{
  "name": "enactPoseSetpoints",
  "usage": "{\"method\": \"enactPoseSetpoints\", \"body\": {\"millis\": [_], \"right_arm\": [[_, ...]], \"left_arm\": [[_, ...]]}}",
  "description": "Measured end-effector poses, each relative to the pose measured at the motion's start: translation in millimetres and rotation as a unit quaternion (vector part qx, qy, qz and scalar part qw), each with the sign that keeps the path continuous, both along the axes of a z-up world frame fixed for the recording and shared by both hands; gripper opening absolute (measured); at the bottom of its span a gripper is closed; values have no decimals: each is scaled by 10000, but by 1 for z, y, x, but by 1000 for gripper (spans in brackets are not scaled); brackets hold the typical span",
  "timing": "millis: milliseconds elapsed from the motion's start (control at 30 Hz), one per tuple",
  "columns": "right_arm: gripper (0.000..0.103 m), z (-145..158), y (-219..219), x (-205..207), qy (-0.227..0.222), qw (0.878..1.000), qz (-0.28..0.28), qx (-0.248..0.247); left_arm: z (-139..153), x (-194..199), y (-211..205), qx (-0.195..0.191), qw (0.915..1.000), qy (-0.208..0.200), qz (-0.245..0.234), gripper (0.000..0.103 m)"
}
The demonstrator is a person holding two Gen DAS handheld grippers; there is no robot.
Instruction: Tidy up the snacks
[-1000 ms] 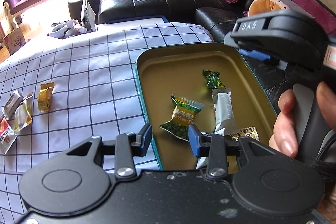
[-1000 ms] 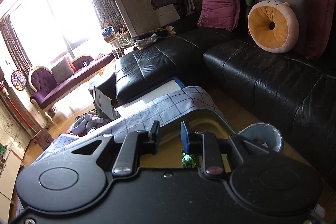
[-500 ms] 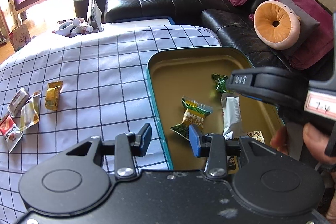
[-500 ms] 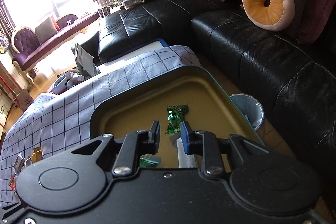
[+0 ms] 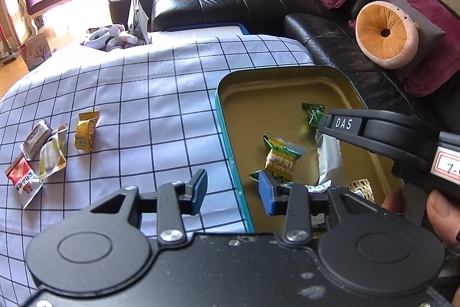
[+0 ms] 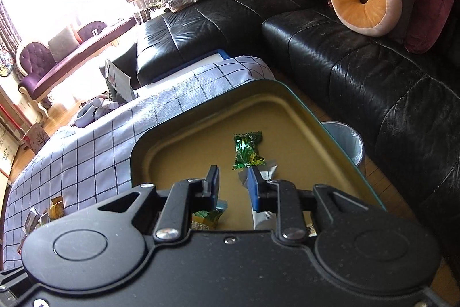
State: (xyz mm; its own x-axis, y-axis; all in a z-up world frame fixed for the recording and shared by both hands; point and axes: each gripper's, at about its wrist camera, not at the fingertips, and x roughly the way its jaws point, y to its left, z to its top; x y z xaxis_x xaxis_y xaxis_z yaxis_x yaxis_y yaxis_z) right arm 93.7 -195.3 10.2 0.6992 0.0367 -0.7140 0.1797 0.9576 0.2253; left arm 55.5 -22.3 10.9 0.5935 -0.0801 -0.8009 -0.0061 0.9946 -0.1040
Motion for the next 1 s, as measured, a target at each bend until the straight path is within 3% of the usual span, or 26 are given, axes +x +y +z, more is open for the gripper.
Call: {"method": "enactPoseSetpoints", "body": {"millis": [433, 1000], "right_arm": [[34, -1, 19, 3, 32, 9998, 187, -40], [34, -3, 69, 5, 37, 9978, 662, 42]], "left_arm": [[1, 1, 26, -159, 9995, 110, 239, 39], [3, -4, 87, -37, 9964, 119, 833, 40]]}}
